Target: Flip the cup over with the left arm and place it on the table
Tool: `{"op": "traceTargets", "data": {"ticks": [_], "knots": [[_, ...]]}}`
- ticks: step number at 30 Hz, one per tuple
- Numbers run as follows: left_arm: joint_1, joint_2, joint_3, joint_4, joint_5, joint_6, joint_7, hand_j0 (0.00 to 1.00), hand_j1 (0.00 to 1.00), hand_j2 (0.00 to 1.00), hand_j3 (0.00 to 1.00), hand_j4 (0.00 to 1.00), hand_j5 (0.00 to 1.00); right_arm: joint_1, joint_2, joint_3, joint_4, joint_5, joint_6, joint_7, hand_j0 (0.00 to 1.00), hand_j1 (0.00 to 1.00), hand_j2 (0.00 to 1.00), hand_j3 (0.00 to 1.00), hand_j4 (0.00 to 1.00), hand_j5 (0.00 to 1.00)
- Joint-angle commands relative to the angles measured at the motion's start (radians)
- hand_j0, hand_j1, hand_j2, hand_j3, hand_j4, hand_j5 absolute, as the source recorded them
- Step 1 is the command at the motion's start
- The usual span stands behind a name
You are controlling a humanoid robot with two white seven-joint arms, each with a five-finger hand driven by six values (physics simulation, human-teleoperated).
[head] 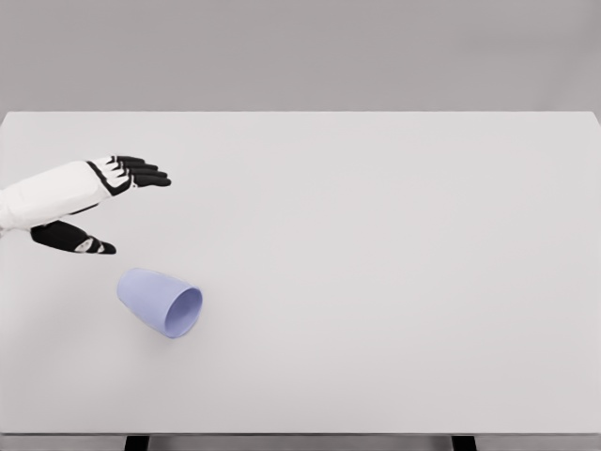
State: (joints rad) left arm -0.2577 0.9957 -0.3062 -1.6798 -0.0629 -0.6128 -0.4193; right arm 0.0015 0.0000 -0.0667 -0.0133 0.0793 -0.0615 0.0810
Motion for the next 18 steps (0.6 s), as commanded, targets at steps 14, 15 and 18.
{"op": "traceTargets", "data": {"ticks": [14, 15, 18], "knots": [[-0.048, 0.05, 0.01, -0.086, 0.026, 0.203, -0.004, 1.0, 1.0, 1.0, 1.0, 1.0, 1.0, 0.0, 0.0, -0.002, 0.006, -0.001, 0.005, -0.004, 1.0, 1.0, 1.0, 1.0, 1.0, 1.0], [-0.052, 0.083, -0.025, -0.083, 0.026, 0.199, 0.013, 1.0, 1.0, 1.0, 1.0, 1.0, 1.0, 0.0, 0.0, -0.002, 0.006, -0.001, 0.005, -0.004, 1.0, 1.0, 1.0, 1.0, 1.0, 1.0], [-0.06, 0.276, -0.186, -0.086, 0.089, 0.073, 0.278, 1.0, 1.0, 1.0, 1.0, 1.0, 1.0, 0.0, 0.0, -0.002, 0.006, -0.001, 0.005, -0.004, 1.0, 1.0, 1.0, 1.0, 1.0, 1.0]]}}
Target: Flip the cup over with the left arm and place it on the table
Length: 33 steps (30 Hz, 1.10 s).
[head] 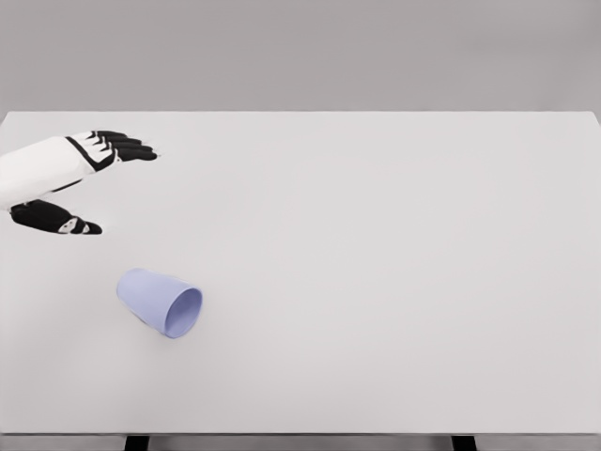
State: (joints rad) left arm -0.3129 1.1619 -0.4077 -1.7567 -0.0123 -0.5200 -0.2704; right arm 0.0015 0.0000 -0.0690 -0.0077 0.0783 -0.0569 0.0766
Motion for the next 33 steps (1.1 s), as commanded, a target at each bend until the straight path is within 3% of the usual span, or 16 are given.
{"op": "traceTargets", "data": {"ticks": [1, 4, 10, 16, 24, 28, 33], "knots": [[0.0, 0.145, -0.105, -0.007, 0.04, -0.081, 0.197, 1.0, 1.0, 1.0, 1.0, 1.0, 1.0, 0.0, 0.0, 0.0, 0.0, 0.0, 0.0, 0.0, 1.0, 1.0, 1.0, 1.0, 1.0, 1.0], [0.009, 0.2, -0.138, -0.009, 0.057, -0.091, 0.235, 1.0, 1.0, 1.0, 1.0, 1.0, 1.0, 0.0, 0.0, 0.0, 0.0, 0.0, 0.0, 0.0, 1.0, 1.0, 1.0, 1.0, 1.0, 1.0], [0.17, 0.17, -0.14, -0.007, 0.115, -0.091, 0.158, 1.0, 1.0, 1.0, 1.0, 1.0, 1.0, 0.0, 0.0, 0.0, 0.0, 0.0, 0.0, 0.0, 1.0, 1.0, 1.0, 1.0, 1.0, 1.0], [0.173, 0.009, -0.146, -0.007, 0.141, -0.091, 0.053, 1.0, 1.0, 1.0, 1.0, 1.0, 1.0, 0.0, 0.0, 0.0, 0.0, 0.0, 0.0, 0.0, 1.0, 1.0, 1.0, 1.0, 1.0, 1.0], [0.172, -0.034, -0.18, -0.007, 0.124, -0.091, 0.053, 1.0, 1.0, 1.0, 1.0, 1.0, 1.0, 0.0, 0.0, 0.0, 0.0, 0.0, 0.0, 0.0, 1.0, 1.0, 1.0, 1.0, 1.0, 1.0], [0.172, -0.062, -0.195, -0.006, 0.029, -0.091, 0.053, 1.0, 1.0, 1.0, 1.0, 1.0, 1.0, 0.0, 0.0, 0.0, 0.0, 0.0, 0.0, 0.0, 1.0, 1.0, 1.0, 1.0, 1.0, 1.0], [0.172, -0.08, -0.2, -0.006, -0.003, -0.091, 0.053, 1.0, 1.0, 1.0, 1.0, 1.0, 1.0, 0.0, 0.0, 0.0, 0.0, 0.0, 0.0, 0.0, 1.0, 1.0, 1.0, 1.0, 1.0, 1.0]]}}
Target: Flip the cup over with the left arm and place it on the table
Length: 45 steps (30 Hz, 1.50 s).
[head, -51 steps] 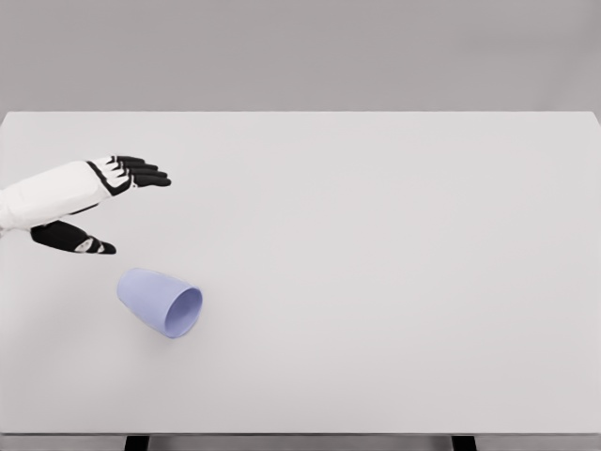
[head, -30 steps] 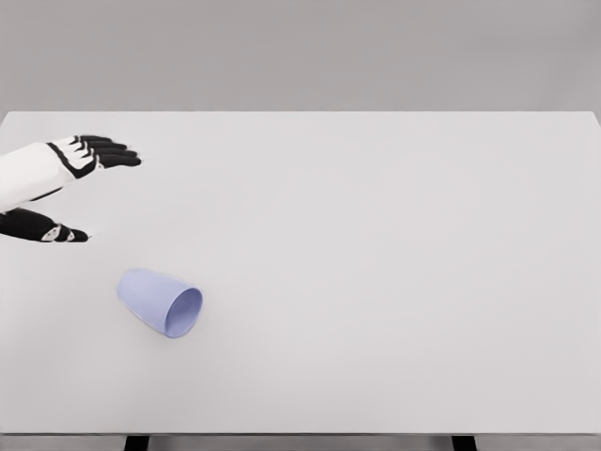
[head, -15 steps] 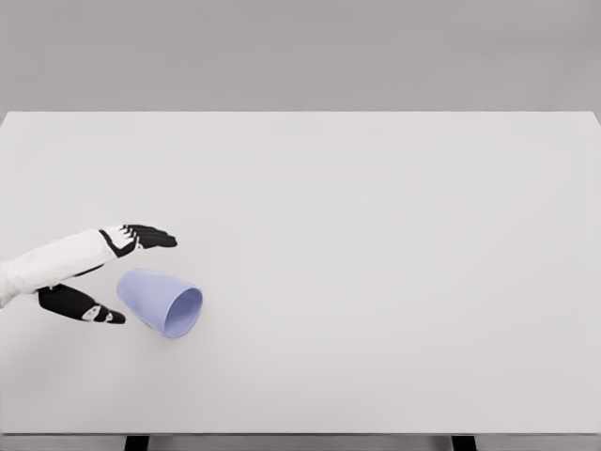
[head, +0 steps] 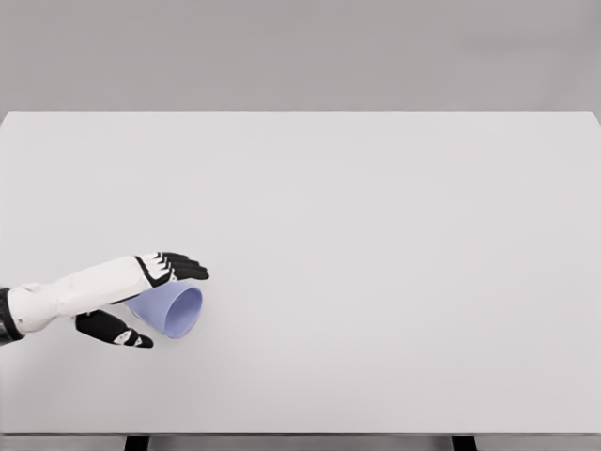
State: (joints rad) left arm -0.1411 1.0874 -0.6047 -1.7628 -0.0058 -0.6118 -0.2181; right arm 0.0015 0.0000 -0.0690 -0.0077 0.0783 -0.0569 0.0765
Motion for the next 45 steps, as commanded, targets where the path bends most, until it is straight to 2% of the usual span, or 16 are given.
{"op": "traceTargets", "data": {"ticks": [1, 7, 11, 14, 20, 39, 41, 43, 45], "knots": [[0.0, -0.011, -0.003, 0.0, -0.016, 0.001, 0.0, 1.0, 1.0, 1.0, 1.0, 1.0, 1.0, 0.0, 0.0, 0.0, 0.0, 0.0, 0.0, 0.0, 1.0, 1.0, 1.0, 1.0, 1.0, 1.0], [-0.003, -0.014, -0.001, 0.0, -0.023, 0.001, 0.0, 1.0, 1.0, 1.0, 1.0, 1.0, 1.0, 0.0, 0.0, 0.0, 0.0, 0.0, 0.0, 0.0, 1.0, 1.0, 1.0, 1.0, 1.0, 1.0], [-0.008, -0.046, -0.003, 0.0, -0.085, 0.007, 0.0, 1.0, 1.0, 1.0, 1.0, 1.0, 1.0, 0.0, 0.0, 0.0, 0.0, 0.0, 0.0, 0.0, 1.0, 1.0, 1.0, 1.0, 1.0, 1.0], [-0.008, -0.046, -0.003, 0.0, -0.085, 0.009, 0.0, 1.0, 1.0, 1.0, 1.0, 1.0, 1.0, 0.0, 0.0, 0.0, 0.0, 0.0, 0.0, 0.0, 1.0, 1.0, 1.0, 1.0, 1.0, 1.0], [-0.008, -0.06, -0.003, 0.003, -0.095, 0.103, 0.0, 1.0, 1.0, 1.0, 1.0, 1.0, 1.0, 0.0, 0.0, 0.0, 0.0, 0.0, 0.0, 0.0, 1.0, 1.0, 1.0, 1.0, 1.0, 1.0], [-0.008, -0.092, -0.01, 0.013, -0.16, 0.138, -0.001, 0.98, 0.98, 0.98, 0.98, 0.98, 0.98, 0.0, 0.0, 0.0, 0.0, 0.0, 0.0, 0.0, 1.0, 1.0, 1.0, 1.0, 1.0, 1.0], [-0.008, -0.09, -0.01, 0.02, -0.16, 0.138, -0.001, 0.91, 0.91, 0.91, 0.91, 0.91, 0.91, 0.0, 0.0, 0.0, 0.0, 0.0, 0.0, 0.0, 1.0, 1.0, 1.0, 1.0, 1.0, 1.0], [-0.008, -0.09, -0.01, 0.022, -0.161, 0.136, -0.001, 0.74, 0.74, 0.74, 0.74, 0.74, 0.74, 0.0, 0.0, 0.0, 0.0, 0.0, 0.0, 0.0, 1.0, 1.0, 1.0, 1.0, 1.0, 1.0], [-0.006, -0.09, -0.014, 0.022, -0.16, 0.136, -0.003, 0.64, 0.64, 0.64, 0.64, 0.64, 0.64, 0.0, 0.0, 0.0, 0.0, 0.0, 0.0, 0.0, 1.0, 1.0, 1.0, 1.0, 1.0, 1.0]]}}
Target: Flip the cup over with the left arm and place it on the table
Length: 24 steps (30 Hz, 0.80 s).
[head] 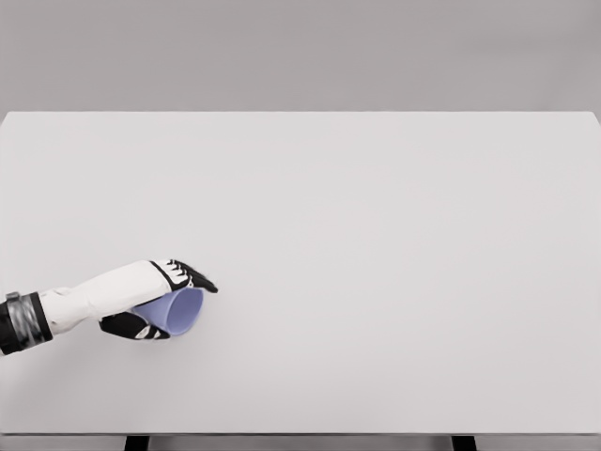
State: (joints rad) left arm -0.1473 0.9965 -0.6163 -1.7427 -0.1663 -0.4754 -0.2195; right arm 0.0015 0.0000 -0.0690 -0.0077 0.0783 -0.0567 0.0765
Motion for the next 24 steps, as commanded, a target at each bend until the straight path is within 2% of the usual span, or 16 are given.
{"op": "traceTargets", "data": {"ticks": [1, 10, 15, 18, 24], "knots": [[0.0, 0.001, -0.008, 0.002, 0.001, 0.0, 0.0, 0.61, 0.61, 0.61, 0.61, 0.61, 0.61, 0.0, 0.0, 0.0, 0.0, 0.0, 0.0, 0.0, 1.0, 1.0, 1.0, 1.0, 1.0, 1.0], [-0.003, 0.004, -0.01, 0.006, 0.016, -0.014, 0.002, 0.55, 0.55, 0.55, 0.55, 0.55, 0.55, 0.0, 0.0, 0.0, 0.0, 0.0, 0.0, 0.0, 1.0, 1.0, 1.0, 1.0, 1.0, 1.0], [-0.035, 0.014, -0.002, 0.017, 0.082, -0.091, 0.002, 0.55, 0.55, 0.55, 0.55, 0.55, 0.55, 0.0, 0.0, 0.0, 0.0, 0.0, 0.0, 0.0, 1.0, 1.0, 1.0, 1.0, 1.0, 1.0], [-0.049, 0.037, 0.006, 0.022, 0.149, -0.131, 0.002, 0.56, 0.56, 0.56, 0.56, 0.56, 0.56, 0.0, 0.0, 0.0, 0.0, 0.0, 0.0, 0.0, 1.0, 1.0, 1.0, 1.0, 1.0, 1.0], [-0.071, 0.042, 0.004, 0.089, 0.255, -0.135, -0.001, 0.56, 0.56, 0.56, 0.56, 0.56, 0.56, 0.0, 0.0, 0.0, 0.0, 0.0, 0.0, 0.0, 1.0, 1.0, 1.0, 1.0, 1.0, 1.0]]}}
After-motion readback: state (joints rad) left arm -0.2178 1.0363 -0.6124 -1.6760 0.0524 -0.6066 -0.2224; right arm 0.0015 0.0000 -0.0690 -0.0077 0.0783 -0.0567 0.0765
